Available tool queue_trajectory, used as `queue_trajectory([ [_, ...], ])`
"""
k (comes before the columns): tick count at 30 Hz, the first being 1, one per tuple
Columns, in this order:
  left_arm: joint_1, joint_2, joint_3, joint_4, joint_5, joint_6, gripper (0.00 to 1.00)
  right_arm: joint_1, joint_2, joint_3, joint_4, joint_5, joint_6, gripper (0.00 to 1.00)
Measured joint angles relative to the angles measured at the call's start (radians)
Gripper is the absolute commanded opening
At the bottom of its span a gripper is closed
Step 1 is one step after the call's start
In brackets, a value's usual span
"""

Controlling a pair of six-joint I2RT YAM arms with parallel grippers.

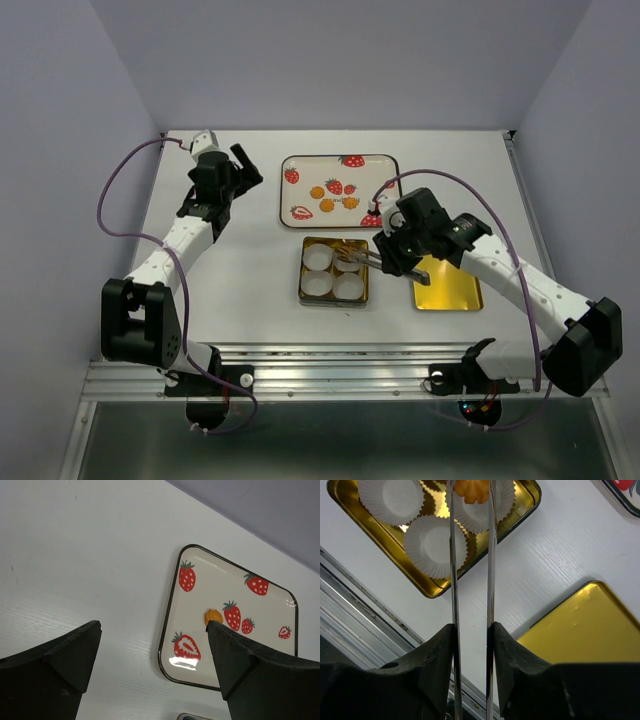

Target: Pack the cookies

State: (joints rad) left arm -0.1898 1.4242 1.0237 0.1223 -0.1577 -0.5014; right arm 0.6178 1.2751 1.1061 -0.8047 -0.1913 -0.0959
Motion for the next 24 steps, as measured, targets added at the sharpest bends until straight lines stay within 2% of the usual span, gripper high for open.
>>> queue_trajectory([
  [8, -0.006, 0.0, 0.0, -0.009, -0.006, 0.003, 0.99, 0.005, 0.024, -0.009, 0.004, 0.008, -0.005, 0.37],
  [18, -0.006, 0.0, 0.006, -0.016, -0.017, 0.008, 0.99, 0.006, 0.054, -0.009, 0.006, 0.023, -0.005, 0.49],
  [24, -0.006, 0.001, 0.006, -0.017, -0.025, 0.008, 0.99, 0.012, 0.064, -0.009, 0.011, 0.026, -0.005, 0.49],
])
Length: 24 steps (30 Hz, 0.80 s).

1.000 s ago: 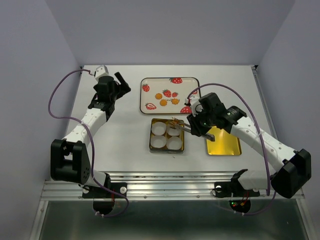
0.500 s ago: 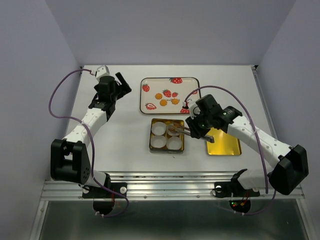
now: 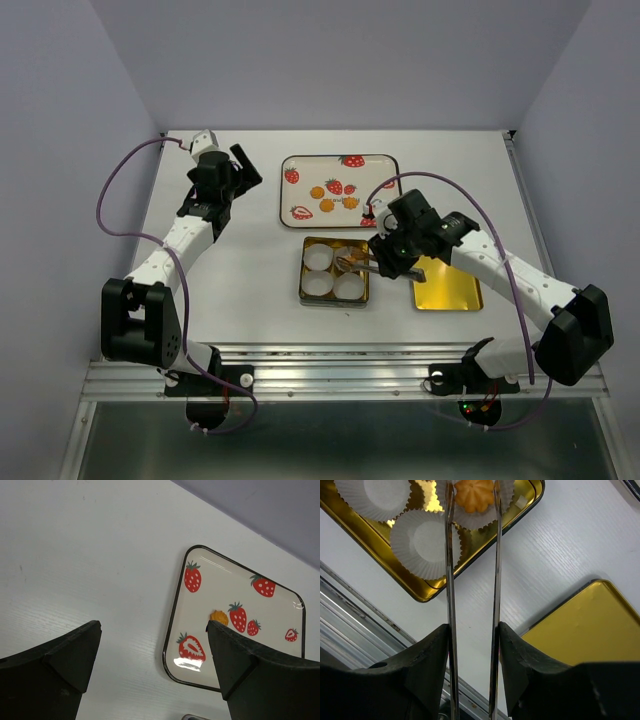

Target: Pack the cookies

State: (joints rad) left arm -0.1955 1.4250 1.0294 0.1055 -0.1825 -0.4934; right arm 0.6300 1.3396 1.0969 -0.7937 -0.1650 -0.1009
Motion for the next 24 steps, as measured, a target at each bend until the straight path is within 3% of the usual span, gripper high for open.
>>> queue_trajectory([
  [10, 0.0, 0.0, 0.005, -0.002, -0.005, 0.003, 0.99, 0.0, 0.0, 0.0, 0.004, 0.001, 0.0, 0.52],
  [24, 0.0, 0.0, 0.013, -0.006, -0.005, 0.007, 0.99, 0.0, -0.075, 0.004, 0.017, 0.0, -0.004, 0.47],
])
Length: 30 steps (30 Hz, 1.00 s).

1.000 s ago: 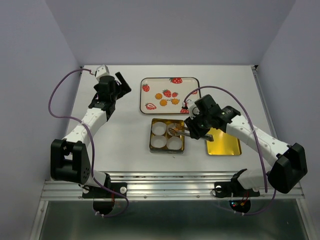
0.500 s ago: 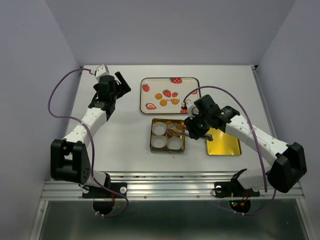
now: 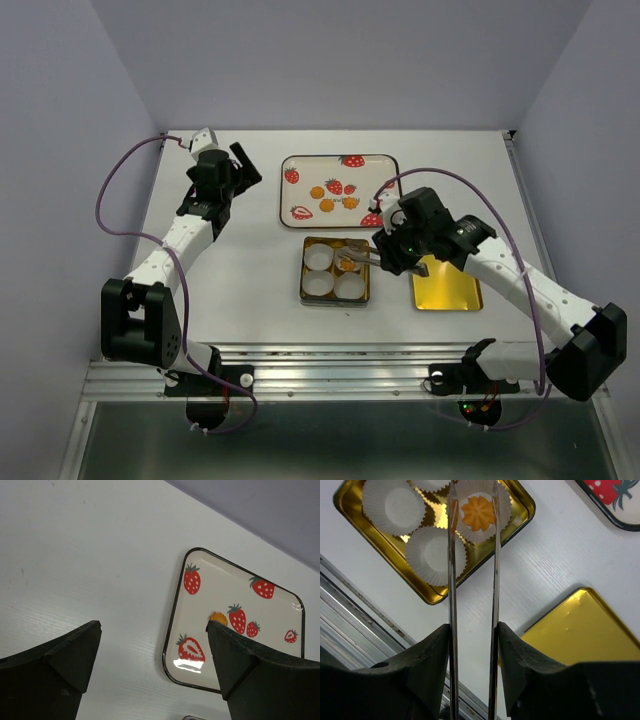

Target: Pack the cookies

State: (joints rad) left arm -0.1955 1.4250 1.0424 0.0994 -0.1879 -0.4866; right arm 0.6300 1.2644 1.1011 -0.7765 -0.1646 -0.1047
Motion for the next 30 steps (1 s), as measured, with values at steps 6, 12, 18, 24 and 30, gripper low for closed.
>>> queue_trajectory([
  [6, 0.0, 0.0, 0.0, 0.0, 0.0, 0.0, 0.99, 0.0, -0.069, 0.02, 0.01, -0.015, -0.005, 0.47],
  [12, 0.0, 0.0, 0.0, 0.0, 0.0, 0.0, 0.99, 0.0, -0.08, 0.024, 0.072, 0.031, 0.005, 0.45],
  [18, 0.0, -0.007, 0.0, 0.0, -0.003, 0.0, 0.99, 0.0, -0.058, 0.024, 0.224, 0.156, 0.042, 0.45],
  [24, 0.0, -0.039, 0.0, 0.0, -0.007, -0.001, 0.99, -0.008, 0.077, 0.054, 0.362, 0.278, 0.084, 0.45],
  [30, 0.0, -0.056, 0.0, -0.001, -0.012, -0.008, 0.99, -0.054, 0.236, 0.108, 0.411, 0.303, 0.13, 0.45],
])
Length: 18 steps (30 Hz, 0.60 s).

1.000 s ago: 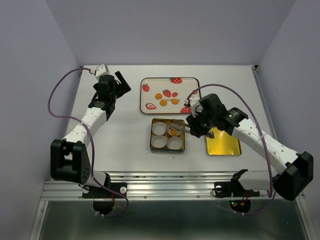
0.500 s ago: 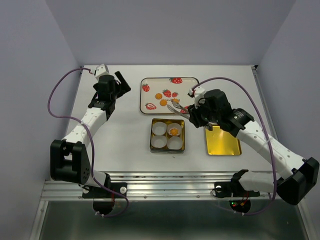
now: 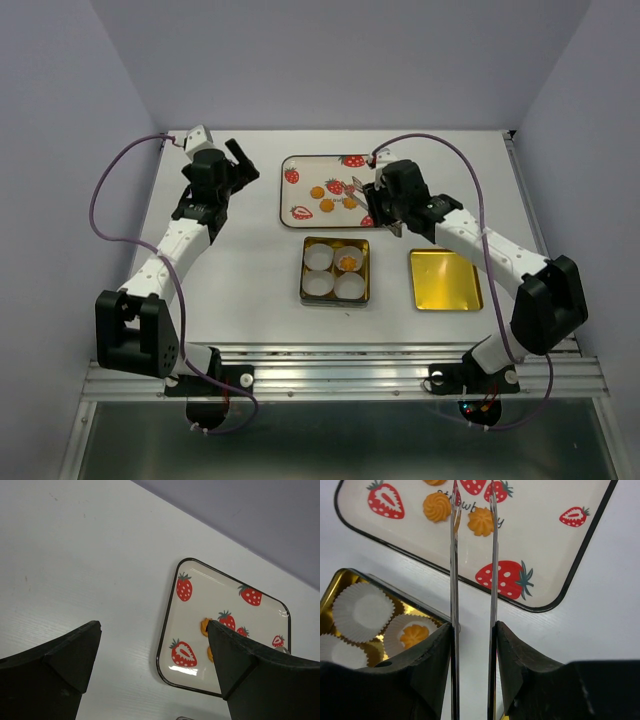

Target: Pack the cookies

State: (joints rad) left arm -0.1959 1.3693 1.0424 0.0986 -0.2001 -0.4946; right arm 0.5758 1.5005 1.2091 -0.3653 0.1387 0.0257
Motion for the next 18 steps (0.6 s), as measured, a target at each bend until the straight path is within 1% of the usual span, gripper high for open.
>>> queue_trajectory([
  [7, 0.0, 0.0, 0.0, -0.01, 0.0, -0.006, 0.99, -0.059, 0.087, 0.002, 0.018, -0.015, 0.022, 0.5],
  [12, 0.0, 0.0, 0.0, -0.015, 0.001, -0.011, 0.99, -0.066, 0.127, 0.011, 0.033, -0.032, 0.023, 0.52],
  [18, 0.0, 0.0, 0.0, -0.03, 0.001, -0.013, 0.99, -0.067, 0.141, 0.011, 0.036, -0.055, 0.018, 0.54],
])
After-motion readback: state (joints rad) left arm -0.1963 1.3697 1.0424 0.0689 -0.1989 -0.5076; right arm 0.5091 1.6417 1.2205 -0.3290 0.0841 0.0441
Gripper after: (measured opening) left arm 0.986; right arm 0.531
